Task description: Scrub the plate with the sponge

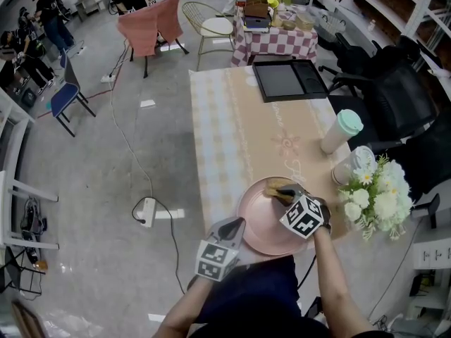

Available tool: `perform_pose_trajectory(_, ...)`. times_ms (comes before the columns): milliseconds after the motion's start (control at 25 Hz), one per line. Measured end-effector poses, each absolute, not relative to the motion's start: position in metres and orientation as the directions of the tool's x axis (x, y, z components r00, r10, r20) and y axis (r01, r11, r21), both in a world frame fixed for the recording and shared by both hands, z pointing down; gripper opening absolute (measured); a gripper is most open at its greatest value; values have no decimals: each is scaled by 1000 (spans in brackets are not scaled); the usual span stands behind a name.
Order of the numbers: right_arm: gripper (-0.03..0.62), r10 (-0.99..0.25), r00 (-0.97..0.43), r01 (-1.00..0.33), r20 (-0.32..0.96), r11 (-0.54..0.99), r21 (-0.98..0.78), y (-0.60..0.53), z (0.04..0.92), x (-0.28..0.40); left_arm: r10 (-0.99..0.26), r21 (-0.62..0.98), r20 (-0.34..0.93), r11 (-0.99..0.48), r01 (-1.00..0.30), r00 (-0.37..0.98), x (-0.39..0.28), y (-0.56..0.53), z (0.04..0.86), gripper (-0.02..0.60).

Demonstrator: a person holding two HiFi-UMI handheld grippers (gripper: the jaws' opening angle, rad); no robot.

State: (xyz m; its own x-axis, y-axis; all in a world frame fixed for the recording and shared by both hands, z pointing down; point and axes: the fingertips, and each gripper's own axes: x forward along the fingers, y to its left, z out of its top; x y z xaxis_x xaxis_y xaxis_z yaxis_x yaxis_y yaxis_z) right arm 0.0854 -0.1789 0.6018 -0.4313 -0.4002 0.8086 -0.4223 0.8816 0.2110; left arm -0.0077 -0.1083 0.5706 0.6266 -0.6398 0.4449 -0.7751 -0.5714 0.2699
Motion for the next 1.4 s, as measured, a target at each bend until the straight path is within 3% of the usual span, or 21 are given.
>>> perform_pose_trajectory(1400,55,-367,-414,-443,833,881,168,-117,603,96,-637,250,439,-591,-767,633,-3,-96,568,12)
